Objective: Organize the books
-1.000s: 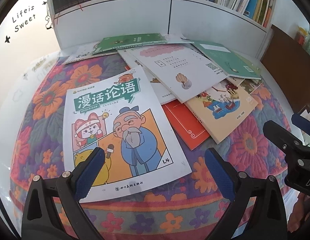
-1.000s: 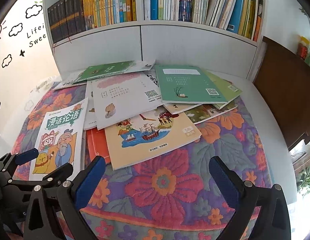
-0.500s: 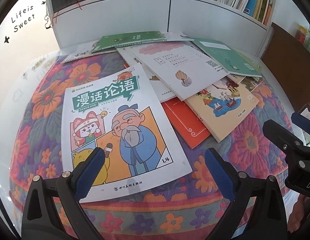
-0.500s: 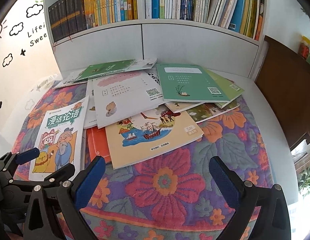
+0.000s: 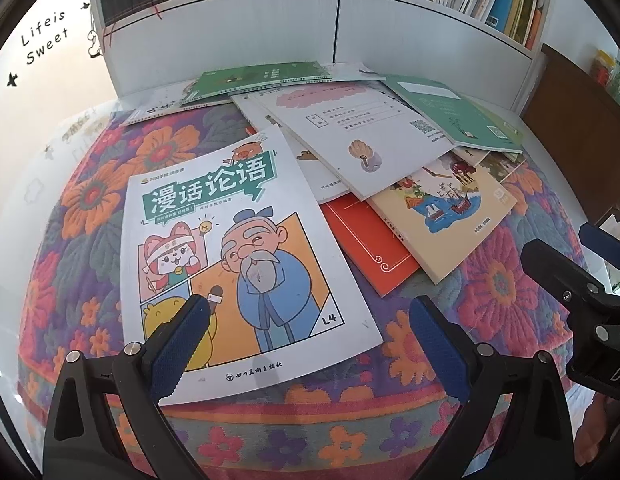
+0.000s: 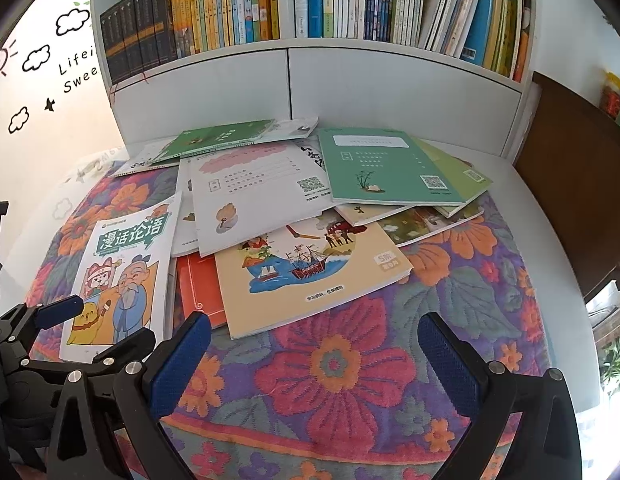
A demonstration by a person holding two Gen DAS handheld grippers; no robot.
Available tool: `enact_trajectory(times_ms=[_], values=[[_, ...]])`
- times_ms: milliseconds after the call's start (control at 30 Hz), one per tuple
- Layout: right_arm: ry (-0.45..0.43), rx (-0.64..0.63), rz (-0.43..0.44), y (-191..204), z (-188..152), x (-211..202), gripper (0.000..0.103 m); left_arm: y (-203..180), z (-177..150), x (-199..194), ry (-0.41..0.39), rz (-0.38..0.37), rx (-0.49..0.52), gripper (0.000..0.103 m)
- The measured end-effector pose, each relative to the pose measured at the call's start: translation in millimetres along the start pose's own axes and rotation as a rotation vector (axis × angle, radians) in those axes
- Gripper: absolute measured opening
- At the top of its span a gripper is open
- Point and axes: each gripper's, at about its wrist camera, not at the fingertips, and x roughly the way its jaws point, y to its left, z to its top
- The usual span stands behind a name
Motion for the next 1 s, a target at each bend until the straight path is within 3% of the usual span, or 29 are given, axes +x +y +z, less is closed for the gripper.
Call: enact_trajectory(times_ms=[233, 633, 867, 1000], values=[[0.0, 0.047, 0.089, -1, -1, 6, 0.103, 3, 0, 3, 0.001, 0.018, -0.012, 0.099], [-0.094, 0.088, 0.258, 10, 2, -15, 0.103, 14, 5, -27, -0.143, 0.106, -0.037, 0.094], [-0.062, 0.055, 0.316, 23, 16, -25, 0.099, 37, 6, -47, -0.16, 0.131, -0.061, 0.094], [-0.005, 0.035, 0.363, 38, 27, -14, 0.089, 59, 10, -46, -0.146, 0.138, -0.087, 0.094]])
